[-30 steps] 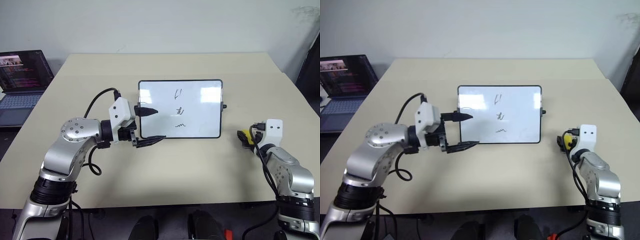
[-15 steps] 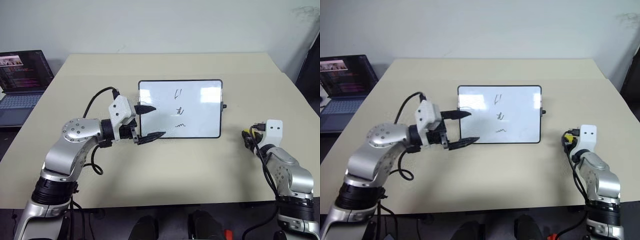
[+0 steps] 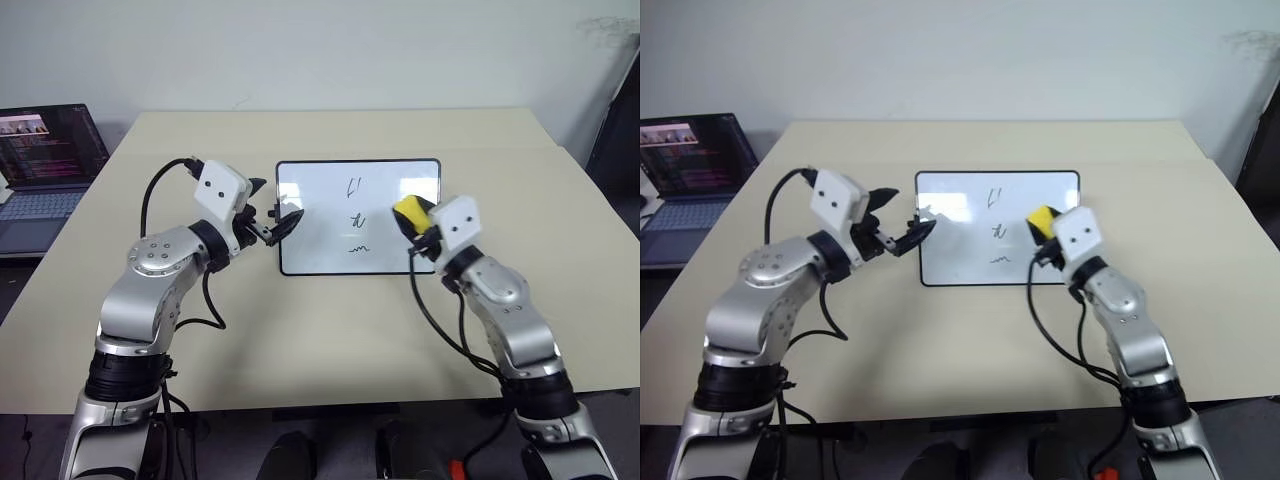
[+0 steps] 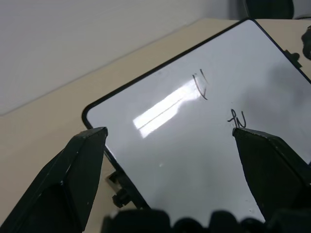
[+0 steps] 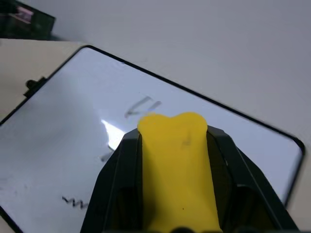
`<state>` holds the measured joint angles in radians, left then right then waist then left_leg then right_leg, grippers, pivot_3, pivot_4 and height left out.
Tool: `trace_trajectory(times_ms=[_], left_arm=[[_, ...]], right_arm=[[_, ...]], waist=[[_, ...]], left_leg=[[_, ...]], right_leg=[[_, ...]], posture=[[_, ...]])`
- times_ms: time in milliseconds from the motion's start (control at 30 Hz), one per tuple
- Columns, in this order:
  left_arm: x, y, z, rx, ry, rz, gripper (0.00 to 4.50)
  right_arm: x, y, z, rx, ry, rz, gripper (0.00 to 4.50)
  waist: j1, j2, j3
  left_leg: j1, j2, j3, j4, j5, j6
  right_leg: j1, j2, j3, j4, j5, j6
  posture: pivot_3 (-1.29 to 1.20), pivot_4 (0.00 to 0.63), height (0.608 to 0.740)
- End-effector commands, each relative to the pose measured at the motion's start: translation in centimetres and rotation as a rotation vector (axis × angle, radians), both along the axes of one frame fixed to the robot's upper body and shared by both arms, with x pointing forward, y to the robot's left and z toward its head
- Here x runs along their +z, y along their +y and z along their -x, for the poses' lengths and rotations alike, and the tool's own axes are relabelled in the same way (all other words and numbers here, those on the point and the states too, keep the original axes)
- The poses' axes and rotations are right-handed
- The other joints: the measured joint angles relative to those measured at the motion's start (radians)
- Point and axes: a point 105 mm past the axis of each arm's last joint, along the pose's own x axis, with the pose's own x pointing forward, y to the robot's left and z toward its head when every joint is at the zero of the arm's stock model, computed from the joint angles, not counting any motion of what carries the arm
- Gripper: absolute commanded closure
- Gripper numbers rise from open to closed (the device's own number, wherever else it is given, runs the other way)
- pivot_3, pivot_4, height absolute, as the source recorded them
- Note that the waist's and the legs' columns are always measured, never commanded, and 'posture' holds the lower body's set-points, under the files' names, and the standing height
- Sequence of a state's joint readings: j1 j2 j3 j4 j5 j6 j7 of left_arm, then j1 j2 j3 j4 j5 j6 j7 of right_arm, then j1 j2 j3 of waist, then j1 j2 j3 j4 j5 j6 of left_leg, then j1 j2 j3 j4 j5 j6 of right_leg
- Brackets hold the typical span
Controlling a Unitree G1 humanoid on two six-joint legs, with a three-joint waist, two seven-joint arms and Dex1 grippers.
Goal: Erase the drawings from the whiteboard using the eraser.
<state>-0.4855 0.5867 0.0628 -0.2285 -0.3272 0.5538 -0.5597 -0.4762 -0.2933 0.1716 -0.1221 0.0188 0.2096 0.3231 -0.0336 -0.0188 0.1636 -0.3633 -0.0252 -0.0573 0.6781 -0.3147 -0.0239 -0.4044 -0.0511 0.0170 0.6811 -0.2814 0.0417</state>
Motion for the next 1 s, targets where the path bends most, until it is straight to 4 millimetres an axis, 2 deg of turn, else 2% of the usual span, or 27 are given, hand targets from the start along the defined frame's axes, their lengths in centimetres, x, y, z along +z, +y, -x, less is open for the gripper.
trace_trajectory(times_ms=[33,167,367,467,600,833,1000], left_arm=[[1.4,0.3,0.0,0.004,-0.033,0.020,0.00],[1.6,0.5,0.0,-0.004,-0.026,0.028,0.00],[1.6,1.0,0.2,-0.001,-0.016,0.040,0.00],[1.4,1.0,0.5,-0.014,-0.004,0.047,0.00],[1.2,1.3,0.8,-0.019,0.003,0.048,0.00],[1.3,1.3,0.8,-0.018,-0.006,0.046,0.00],[1.4,1.2,0.9,-0.021,-0.010,0.047,0.00]], right_arm=[[1.5,2.1,-1.5,0.016,-0.060,0.021,3.14],[1.9,4.5,-4.5,-0.001,-0.045,0.057,3.14],[2.3,4.6,-6.7,-0.042,-0.051,0.088,3.14],[1.5,4.3,-7.6,-0.066,-0.016,0.099,3.15],[0.4,4.6,-8.0,-0.052,0.021,0.132,3.15],[-3.3,5.7,-7.2,0.028,0.109,0.242,3.15],[-2.7,5.4,-7.5,0.008,0.067,0.256,3.15]], waist=[[0.000,0.000,0.000],[-0.001,0.000,0.000],[0.000,0.000,0.000],[-0.003,0.000,0.000],[-0.010,0.000,0.000],[-0.021,0.000,0.000],[-0.025,0.000,-0.001]], left_leg=[[0.000,0.000,0.000,0.000,0.001,-0.002],[-0.001,0.000,0.000,0.000,0.002,-0.003],[-0.003,0.000,0.000,-0.001,0.002,-0.004],[-0.003,0.000,0.000,-0.001,0.002,-0.004],[-0.002,0.000,0.000,-0.001,0.002,-0.004],[0.000,0.000,0.000,0.000,0.002,-0.003],[0.000,0.000,0.000,0.000,0.002,-0.003]], right_leg=[[0.000,0.000,0.000,0.000,0.000,0.000],[-0.001,0.000,0.000,-0.001,0.000,0.000],[-0.002,-0.002,0.000,-0.003,0.000,0.000],[-0.002,-0.002,0.000,-0.003,0.000,0.000],[-0.002,-0.002,0.000,-0.002,0.000,0.000],[-0.001,-0.002,0.000,0.000,0.000,0.000],[-0.001,-0.002,0.000,0.000,0.000,0.000]], posture=[[0.00,0.150,0.740],[0.00,0.150,0.740],[0.00,0.150,0.740],[0.00,0.150,0.740],[0.00,0.150,0.740],[0.00,0.150,0.740],[0.00,0.150,0.740]])
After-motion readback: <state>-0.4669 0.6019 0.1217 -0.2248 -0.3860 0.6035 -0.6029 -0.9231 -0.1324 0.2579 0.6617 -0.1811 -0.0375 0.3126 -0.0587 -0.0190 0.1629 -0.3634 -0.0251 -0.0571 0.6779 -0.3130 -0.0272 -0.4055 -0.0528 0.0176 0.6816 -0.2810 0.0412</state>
